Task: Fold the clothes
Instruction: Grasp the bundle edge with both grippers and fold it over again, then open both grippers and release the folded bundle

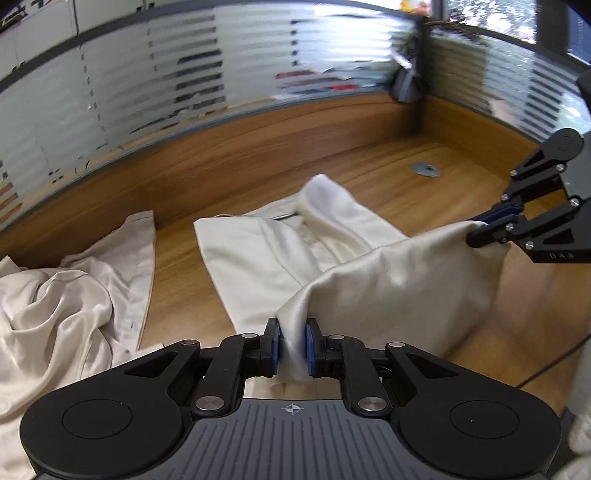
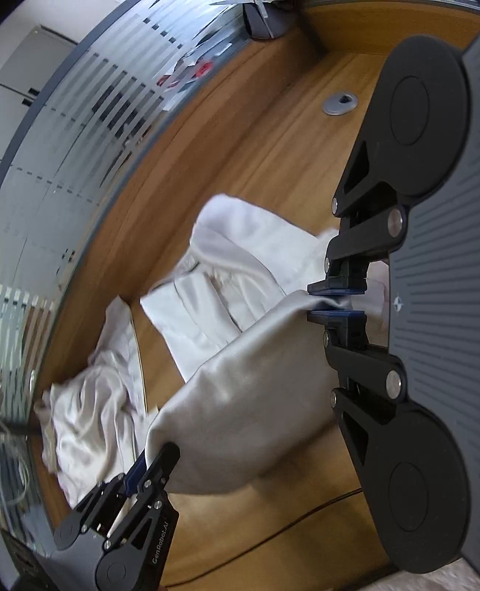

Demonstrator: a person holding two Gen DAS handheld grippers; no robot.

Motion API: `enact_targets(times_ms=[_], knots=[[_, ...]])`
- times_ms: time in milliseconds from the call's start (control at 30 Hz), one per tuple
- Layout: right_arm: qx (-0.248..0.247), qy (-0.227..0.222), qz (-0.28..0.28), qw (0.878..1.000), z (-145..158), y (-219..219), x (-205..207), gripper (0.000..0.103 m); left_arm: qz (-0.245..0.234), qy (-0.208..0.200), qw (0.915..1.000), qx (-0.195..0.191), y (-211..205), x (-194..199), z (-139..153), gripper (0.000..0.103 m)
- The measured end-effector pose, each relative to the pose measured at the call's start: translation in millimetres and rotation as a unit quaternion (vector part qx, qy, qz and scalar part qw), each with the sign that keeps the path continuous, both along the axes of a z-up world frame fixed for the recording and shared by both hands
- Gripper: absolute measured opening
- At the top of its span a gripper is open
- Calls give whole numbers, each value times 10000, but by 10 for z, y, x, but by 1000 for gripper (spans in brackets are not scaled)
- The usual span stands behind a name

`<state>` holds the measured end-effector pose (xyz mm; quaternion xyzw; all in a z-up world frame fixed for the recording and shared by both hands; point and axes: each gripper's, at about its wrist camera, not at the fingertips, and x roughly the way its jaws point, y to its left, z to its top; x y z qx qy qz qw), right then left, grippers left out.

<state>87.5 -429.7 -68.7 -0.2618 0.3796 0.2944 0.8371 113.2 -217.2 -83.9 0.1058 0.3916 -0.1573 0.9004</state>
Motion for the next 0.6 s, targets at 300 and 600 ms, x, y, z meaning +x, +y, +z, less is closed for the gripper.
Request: enact_targets(times_ms=[300,600], knots=[[-235,368,-162,9989,-522,185,642,9,580,742,9956,43,45,516,-528,27],[-38,360,-694,9969,-631,126,641,37,931,875,9904,-521,292,472,-536,58]])
